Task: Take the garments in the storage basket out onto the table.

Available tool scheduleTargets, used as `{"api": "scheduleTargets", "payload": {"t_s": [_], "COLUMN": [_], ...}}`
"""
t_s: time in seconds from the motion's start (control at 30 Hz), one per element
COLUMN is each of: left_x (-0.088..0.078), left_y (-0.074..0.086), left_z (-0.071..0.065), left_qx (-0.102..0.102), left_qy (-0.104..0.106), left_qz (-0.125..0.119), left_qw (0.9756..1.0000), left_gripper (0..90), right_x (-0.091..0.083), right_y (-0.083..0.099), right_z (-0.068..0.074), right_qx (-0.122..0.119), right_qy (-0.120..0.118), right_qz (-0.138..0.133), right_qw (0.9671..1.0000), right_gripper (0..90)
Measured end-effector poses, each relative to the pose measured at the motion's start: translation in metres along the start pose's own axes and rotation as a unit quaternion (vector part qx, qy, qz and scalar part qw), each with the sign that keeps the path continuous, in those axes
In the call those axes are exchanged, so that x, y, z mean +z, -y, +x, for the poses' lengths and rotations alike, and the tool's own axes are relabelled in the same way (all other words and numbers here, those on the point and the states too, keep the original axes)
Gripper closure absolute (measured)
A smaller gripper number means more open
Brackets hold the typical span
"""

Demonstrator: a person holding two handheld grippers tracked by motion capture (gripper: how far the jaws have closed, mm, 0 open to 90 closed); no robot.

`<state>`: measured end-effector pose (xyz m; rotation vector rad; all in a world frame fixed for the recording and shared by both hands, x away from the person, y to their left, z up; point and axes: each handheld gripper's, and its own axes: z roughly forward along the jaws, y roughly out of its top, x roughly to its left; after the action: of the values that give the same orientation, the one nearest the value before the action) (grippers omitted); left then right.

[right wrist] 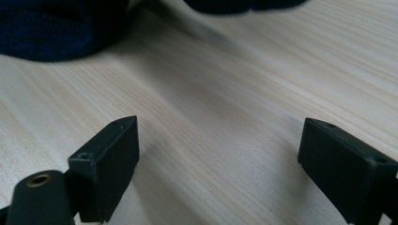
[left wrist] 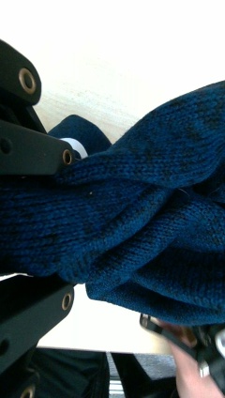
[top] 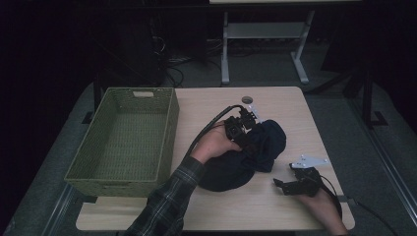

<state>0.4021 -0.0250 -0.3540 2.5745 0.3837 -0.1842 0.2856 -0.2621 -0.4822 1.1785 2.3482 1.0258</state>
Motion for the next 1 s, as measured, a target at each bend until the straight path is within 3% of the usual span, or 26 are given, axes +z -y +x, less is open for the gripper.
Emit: {"api": "scheduleTargets", "payload": {"t_s": [0.2,0.43,0.5,0.6,0.87,1.0], "left_x": [0.014,0.023,0.026,0.031,0.043,0.041], "left_y": [0.006,0.014,0.016,0.02,0.029,0.029], "left_z": [0.017,0.035,0.039,0.046,0.054,0.052], "left_qx": [-0.004,-0.016,-0.012,-0.023,-0.042,-0.035], "left_qy": [-0.006,-0.008,-0.018,-0.028,-0.028,-0.037], "left_qz": [0.011,-0.005,0.003,0.01,0.011,0.015], "left_qw": [0.9999,0.9998,0.9998,0.9993,0.9987,0.9986], "left_gripper": [67.0,66.1,65.9,65.8,64.7,61.7], "right_x": [0.0,0.0,0.0,0.0,0.0,0.0], "right_y": [0.0,0.0,0.0,0.0,0.0,0.0], "right_z": [0.0,0.001,0.0,0.0,0.0,0.0], "right_qx": [0.003,0.004,0.003,0.001,0.001,0.002], "right_qy": [-0.001,-0.002,-0.001,0.0,0.0,0.0], "right_qz": [0.001,-0.001,-0.002,0.0,0.001,0.001], "right_qw": [1.0,1.0,1.0,1.0,1.0,1.0], "right_gripper": [12.6,12.5,12.5,12.6,12.5,12.6]}}
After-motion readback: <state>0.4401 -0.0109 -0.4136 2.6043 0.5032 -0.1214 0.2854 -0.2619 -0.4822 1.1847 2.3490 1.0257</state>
